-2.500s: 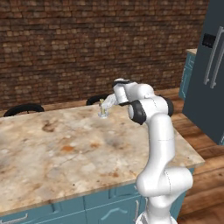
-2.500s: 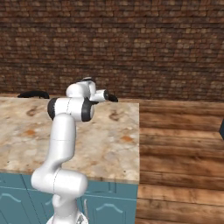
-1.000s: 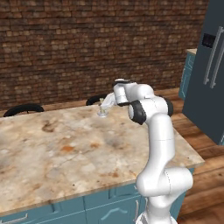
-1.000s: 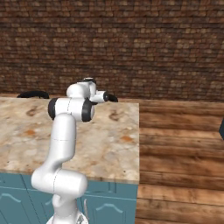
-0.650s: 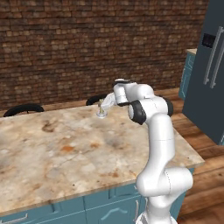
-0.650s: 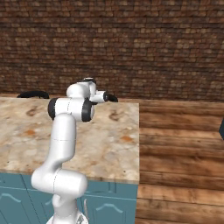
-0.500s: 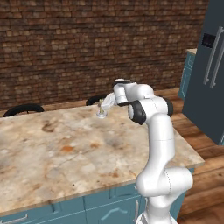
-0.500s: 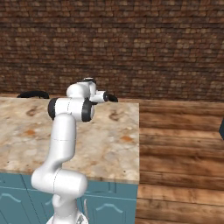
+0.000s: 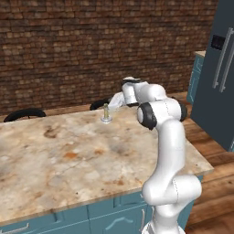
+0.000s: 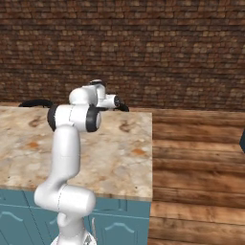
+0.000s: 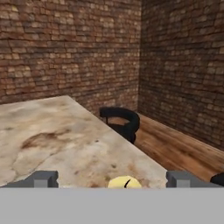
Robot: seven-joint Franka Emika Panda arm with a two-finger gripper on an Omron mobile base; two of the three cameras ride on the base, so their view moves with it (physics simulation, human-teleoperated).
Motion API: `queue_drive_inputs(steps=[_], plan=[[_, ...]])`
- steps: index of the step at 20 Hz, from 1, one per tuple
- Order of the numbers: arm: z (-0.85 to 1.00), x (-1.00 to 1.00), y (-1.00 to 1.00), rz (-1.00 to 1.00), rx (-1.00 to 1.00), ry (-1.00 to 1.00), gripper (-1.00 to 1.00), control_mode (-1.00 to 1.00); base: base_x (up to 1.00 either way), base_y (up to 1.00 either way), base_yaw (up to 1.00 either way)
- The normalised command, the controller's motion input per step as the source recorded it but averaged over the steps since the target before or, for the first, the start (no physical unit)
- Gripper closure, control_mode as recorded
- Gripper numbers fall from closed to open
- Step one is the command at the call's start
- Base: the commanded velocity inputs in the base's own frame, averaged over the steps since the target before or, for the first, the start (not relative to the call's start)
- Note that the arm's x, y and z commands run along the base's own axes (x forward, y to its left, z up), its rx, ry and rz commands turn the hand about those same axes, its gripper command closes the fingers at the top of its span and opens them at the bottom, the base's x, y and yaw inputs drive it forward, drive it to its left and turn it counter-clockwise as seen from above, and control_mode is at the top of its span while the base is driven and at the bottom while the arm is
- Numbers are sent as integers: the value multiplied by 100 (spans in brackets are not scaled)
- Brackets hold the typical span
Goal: Get the candle and the liquor from the cabinet and move them to the dining counter.
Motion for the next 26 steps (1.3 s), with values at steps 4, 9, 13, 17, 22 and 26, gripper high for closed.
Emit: queue_drive_inputs(steps=[4,9,13,17,22,26], plan=[[77,-58,0,-4,0,7,-100,-100,0,0,0],[58,-57,0,-6,0,12,-100,-100,0,0,0],[38,-77,-22,-14,0,8,-100,-100,0,0,0],[3,-95,-37,-31,0,2,-100,-100,0,0,0],[4,-69,-29,-38,-4,1,-100,-100,0,0,0],[13,-24,-2,-41,-14,-1,-100,-100,0,0,0]])
